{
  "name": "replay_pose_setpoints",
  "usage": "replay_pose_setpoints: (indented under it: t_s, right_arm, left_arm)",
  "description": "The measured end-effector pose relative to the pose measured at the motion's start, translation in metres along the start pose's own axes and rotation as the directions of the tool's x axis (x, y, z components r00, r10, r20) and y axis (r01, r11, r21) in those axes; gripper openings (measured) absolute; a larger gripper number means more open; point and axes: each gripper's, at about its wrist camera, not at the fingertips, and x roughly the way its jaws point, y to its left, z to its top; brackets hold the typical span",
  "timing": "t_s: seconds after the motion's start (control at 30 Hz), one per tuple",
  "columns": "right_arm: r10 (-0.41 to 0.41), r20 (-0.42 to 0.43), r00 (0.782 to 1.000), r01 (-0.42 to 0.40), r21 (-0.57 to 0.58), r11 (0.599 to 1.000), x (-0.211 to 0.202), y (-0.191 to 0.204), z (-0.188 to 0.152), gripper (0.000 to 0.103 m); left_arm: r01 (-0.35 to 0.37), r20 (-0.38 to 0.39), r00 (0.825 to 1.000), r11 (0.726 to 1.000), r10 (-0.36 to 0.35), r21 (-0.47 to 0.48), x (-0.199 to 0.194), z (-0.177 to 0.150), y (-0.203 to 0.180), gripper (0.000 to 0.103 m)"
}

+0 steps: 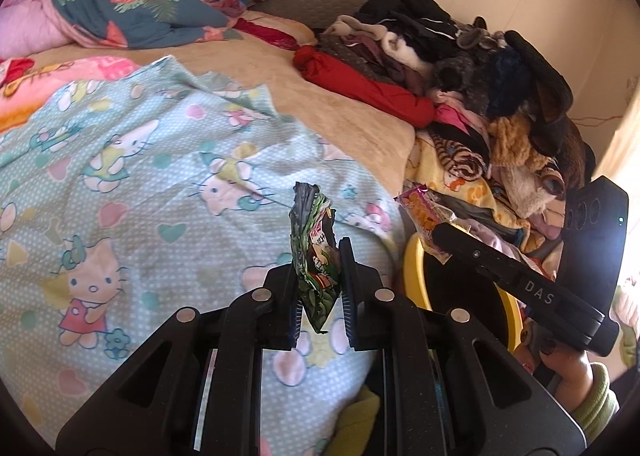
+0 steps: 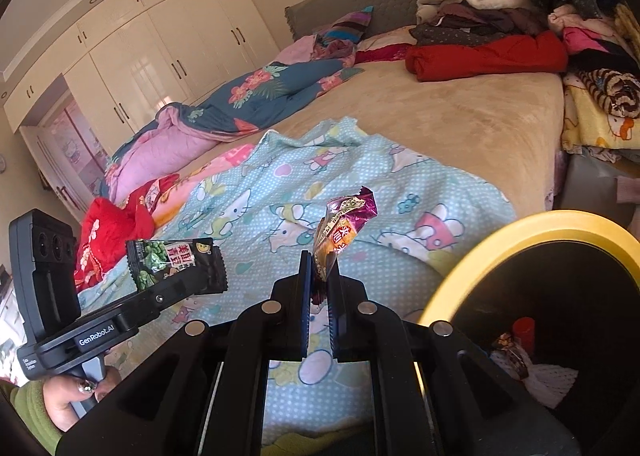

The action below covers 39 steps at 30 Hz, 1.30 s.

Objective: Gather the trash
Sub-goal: 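Carry the green snack bag and orange wrapper over the yellow bin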

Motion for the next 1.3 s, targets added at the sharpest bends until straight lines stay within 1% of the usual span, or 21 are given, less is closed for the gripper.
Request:
replay_pose_setpoints:
  t_s: [0.47,0.77,1.03,1.3]
  right_arm:
    - [-0.076,0.048,0.996,0.074,0.059,0.996,-0.048,-0.048,-0.003,0.007]
    - [-0.129,0.061,0.990,0.121,0.122,0.985,-0.078,-0.082,-0.008,0.007]
    - [-0.163,0.035,0.986,0.155,0.171,0.973,-0.097,-0.110,-0.017,0.008]
    - [-0.197,-0.013,0.980,0.196,0.196,0.961,-0.109,-0.135,-0.026,0.008]
  left_arm:
    - [0.058,-0.028,0.998,0.995,-0.056,0.084,0.005,-0.012,-0.049,0.011]
    - [0.104,-0.057,0.994,0.983,-0.096,0.153,0.012,-0.020,-0.084,0.011]
    - [0.146,-0.102,0.987,0.965,-0.126,0.220,0.023,-0.032,-0.114,0.011]
    - [0.194,-0.179,0.973,0.938,-0.146,0.288,0.044,-0.049,-0.146,0.011]
